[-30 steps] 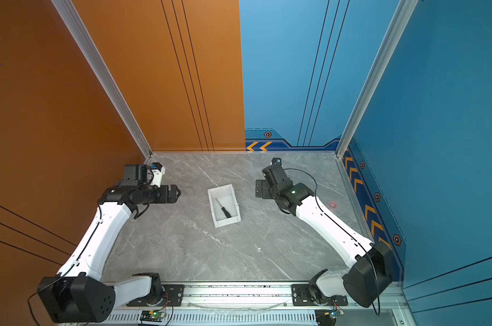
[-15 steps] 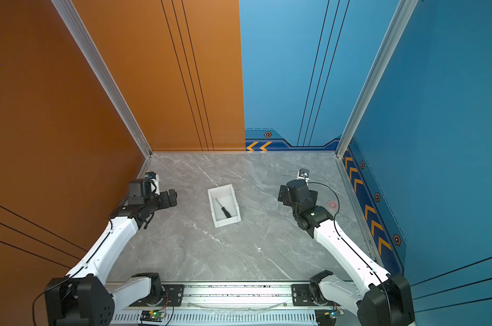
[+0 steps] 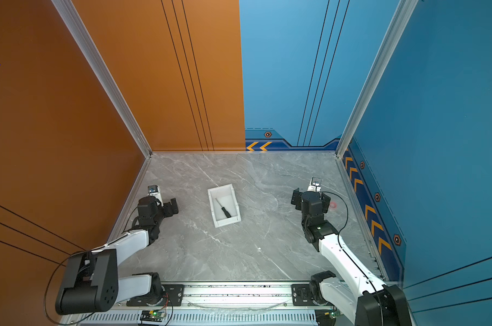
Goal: Put the screwdriver in the bin
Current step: Reset both arms
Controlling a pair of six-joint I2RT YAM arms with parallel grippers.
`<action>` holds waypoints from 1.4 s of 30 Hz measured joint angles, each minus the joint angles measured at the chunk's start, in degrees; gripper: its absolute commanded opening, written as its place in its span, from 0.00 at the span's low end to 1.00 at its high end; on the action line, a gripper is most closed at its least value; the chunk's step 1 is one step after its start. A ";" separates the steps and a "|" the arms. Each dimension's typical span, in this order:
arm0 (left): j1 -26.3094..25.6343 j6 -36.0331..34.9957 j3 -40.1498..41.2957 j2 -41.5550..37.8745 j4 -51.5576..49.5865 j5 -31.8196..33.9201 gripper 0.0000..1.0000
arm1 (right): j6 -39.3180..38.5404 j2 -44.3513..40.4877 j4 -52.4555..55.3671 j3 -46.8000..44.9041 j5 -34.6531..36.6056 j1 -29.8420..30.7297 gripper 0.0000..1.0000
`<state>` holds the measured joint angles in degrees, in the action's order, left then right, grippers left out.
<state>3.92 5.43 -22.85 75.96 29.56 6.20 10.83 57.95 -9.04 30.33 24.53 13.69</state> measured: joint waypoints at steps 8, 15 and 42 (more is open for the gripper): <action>-3.41 -1.60 3.02 8.83 18.69 0.68 0.98 | -3.65 0.46 -8.81 -5.35 -3.56 -3.72 1.00; -8.52 -5.88 8.61 14.51 32.59 3.76 0.98 | -5.11 6.27 -22.25 -12.33 -8.61 -8.63 1.00; -5.81 -4.33 4.39 14.58 29.62 7.82 0.98 | -6.47 30.58 -42.62 -9.49 -18.58 -12.90 1.00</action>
<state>-1.89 1.10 -18.46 90.54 59.18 14.02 4.36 88.53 -51.66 20.84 5.96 0.80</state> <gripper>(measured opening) 0.979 0.999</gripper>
